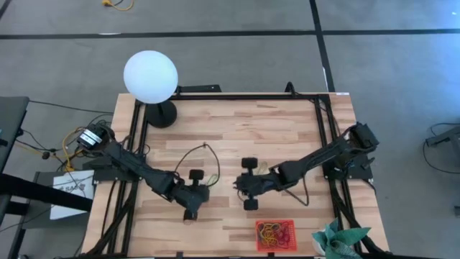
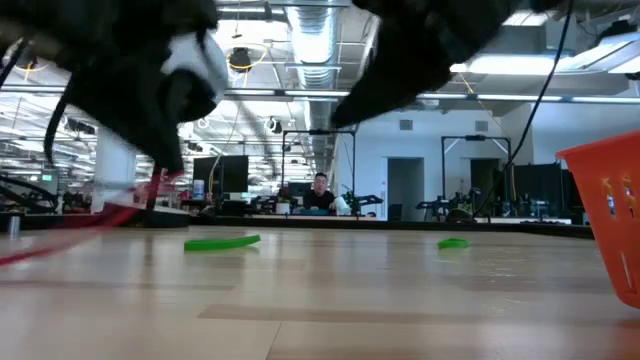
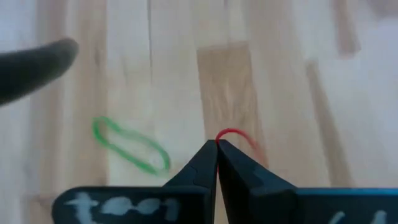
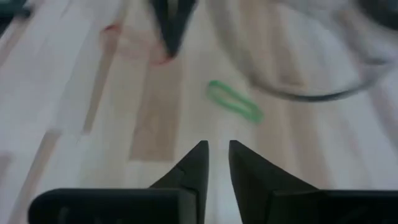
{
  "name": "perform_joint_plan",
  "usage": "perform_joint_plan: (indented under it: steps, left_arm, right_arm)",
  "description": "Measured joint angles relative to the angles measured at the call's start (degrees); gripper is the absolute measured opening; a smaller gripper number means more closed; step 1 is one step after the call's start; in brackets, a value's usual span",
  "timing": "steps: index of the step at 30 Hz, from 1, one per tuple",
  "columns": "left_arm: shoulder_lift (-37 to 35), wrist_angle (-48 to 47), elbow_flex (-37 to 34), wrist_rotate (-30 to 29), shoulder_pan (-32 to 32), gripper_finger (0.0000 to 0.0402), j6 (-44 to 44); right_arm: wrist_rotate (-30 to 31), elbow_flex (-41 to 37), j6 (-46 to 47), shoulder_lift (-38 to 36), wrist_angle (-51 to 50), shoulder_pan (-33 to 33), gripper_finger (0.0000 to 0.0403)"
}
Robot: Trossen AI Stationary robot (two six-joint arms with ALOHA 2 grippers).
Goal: Pick and place items into bin
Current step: Put the red rubber band into the orange bin
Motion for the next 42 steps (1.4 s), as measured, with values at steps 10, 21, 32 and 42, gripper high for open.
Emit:
perform_joint_plan:
  steps: [10, 21, 32, 42]
  left_arm:
    - [-0.3, -8.9, 6.8, -7.7, 1.5, 0.0, -1.1]
    - [-0.3, -9.0, 6.8, -7.6, 2.1, 0.0, -2.5]
    - [-0.3, -9.6, 6.8, -7.7, 2.1, 0.0, -2.3]
    - [-0.3, -9.5, 6.8, -7.8, 2.1, 0.0, -3.0]
  right_arm:
    - [-2.9, 0.8, -1.7, 11.7, 19.2, -0.5, 0.0137]
    - [-2.4, 0.8, 5.9, 16.6, 30.5, -5.0, 0.0182]
    - [-10.7, 0.8, 7.4, 16.7, 33.5, -5.0, 0.0162]
    - [-10.5, 0.8, 7.5, 16.7, 33.9, -5.4, 0.0159]
